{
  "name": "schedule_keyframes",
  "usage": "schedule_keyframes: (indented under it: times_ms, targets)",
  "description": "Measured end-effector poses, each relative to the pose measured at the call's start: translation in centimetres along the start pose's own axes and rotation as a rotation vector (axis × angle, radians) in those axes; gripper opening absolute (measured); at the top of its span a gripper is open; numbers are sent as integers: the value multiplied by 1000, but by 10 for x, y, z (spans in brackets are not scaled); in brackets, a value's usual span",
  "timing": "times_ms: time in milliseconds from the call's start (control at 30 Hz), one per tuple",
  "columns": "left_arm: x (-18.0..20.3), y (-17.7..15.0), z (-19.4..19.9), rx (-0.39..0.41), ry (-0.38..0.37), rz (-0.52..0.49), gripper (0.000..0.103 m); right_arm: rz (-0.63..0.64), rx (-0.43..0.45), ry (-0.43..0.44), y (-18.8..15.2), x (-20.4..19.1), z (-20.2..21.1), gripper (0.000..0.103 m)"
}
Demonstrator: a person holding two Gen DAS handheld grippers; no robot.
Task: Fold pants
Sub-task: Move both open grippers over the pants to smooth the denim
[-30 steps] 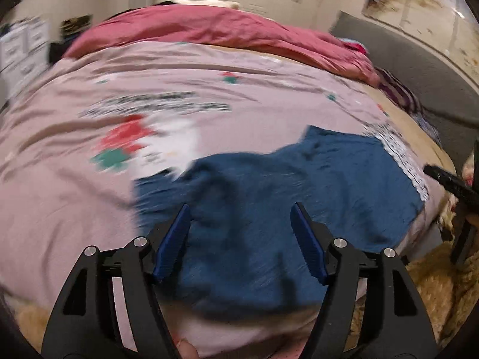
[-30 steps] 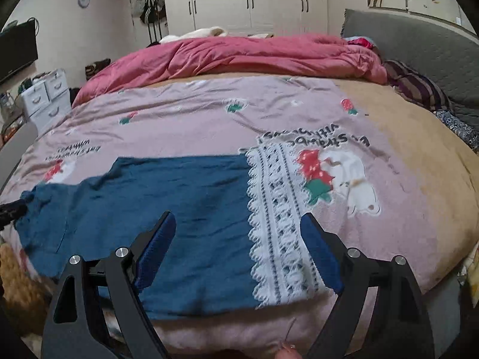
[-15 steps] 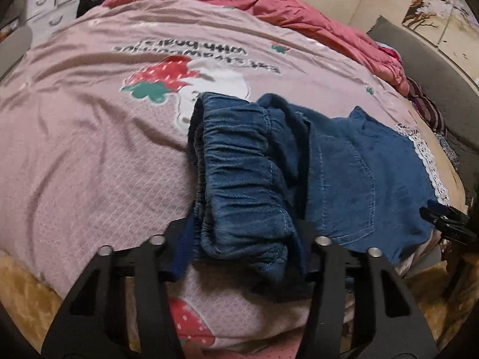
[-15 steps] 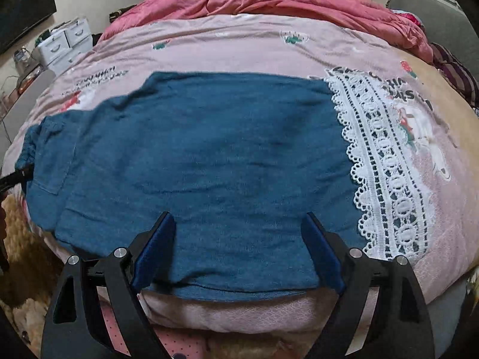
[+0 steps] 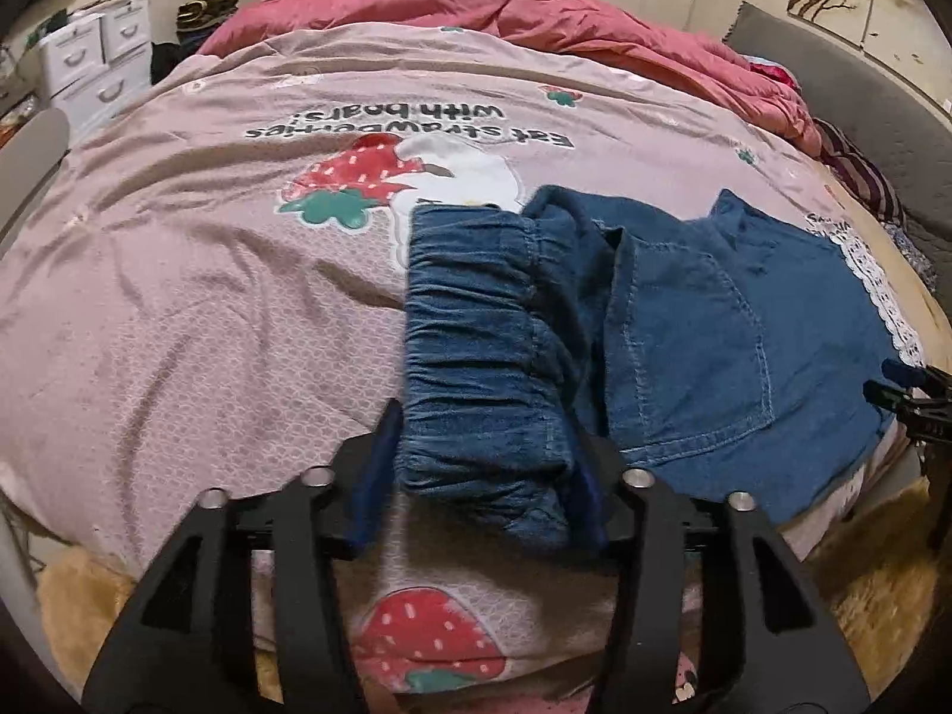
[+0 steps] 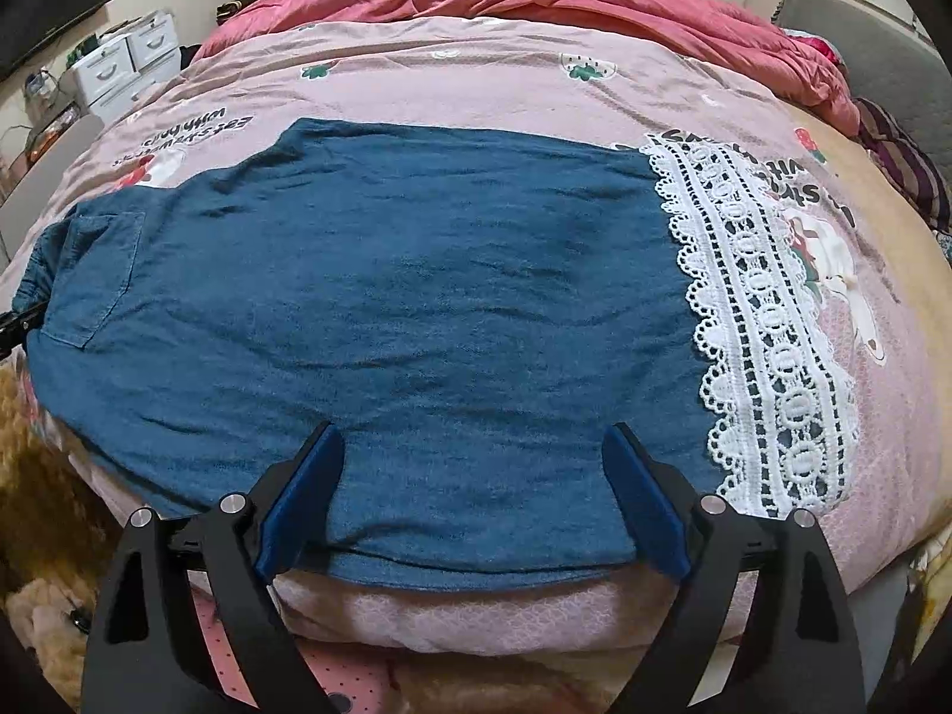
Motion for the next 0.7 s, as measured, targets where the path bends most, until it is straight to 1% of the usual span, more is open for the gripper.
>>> schedule_keyframes:
  times_ms: [67,167,267,333,367,433,567,667,700]
  targets:
    - [-5,2,9,11,1,5,53,-1,2,2,0,0,1,90]
    - [-13,5,31,48,-2,18,56,0,25,6,0,-1,6,90]
    - [-18,11,53,106,51,17,56,-8,118,12,5,1,25,90]
    - [-16,17,66,141,57,16,57,-20,194,46,9,2,40,90]
    - [-13,19,70,150,44,16,59,-23,226,47,11,3,47,90]
    - [0,25,75,163,5,-1,60,-19,250,43,12,4,52,90]
    - [37,31,71,170,-56,-57,61,-9,263,43,15,-2,54,90]
    - [70,38,61,153,-127,-90,62,-25,271,59,15,-6,51,90]
    - [81,40,56,143,-139,-105,62,-33,267,56,15,-6,49,90]
Point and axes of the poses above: each gripper's, at about its wrist camera, not at the fingertips, and z roughly against the way its jaws point, x to its right, y to its top, the point moved 5 cm from there along -z, roughly the way its jaws point, and after that the axes turned 14 degrees about y, right-handed, at the moved point
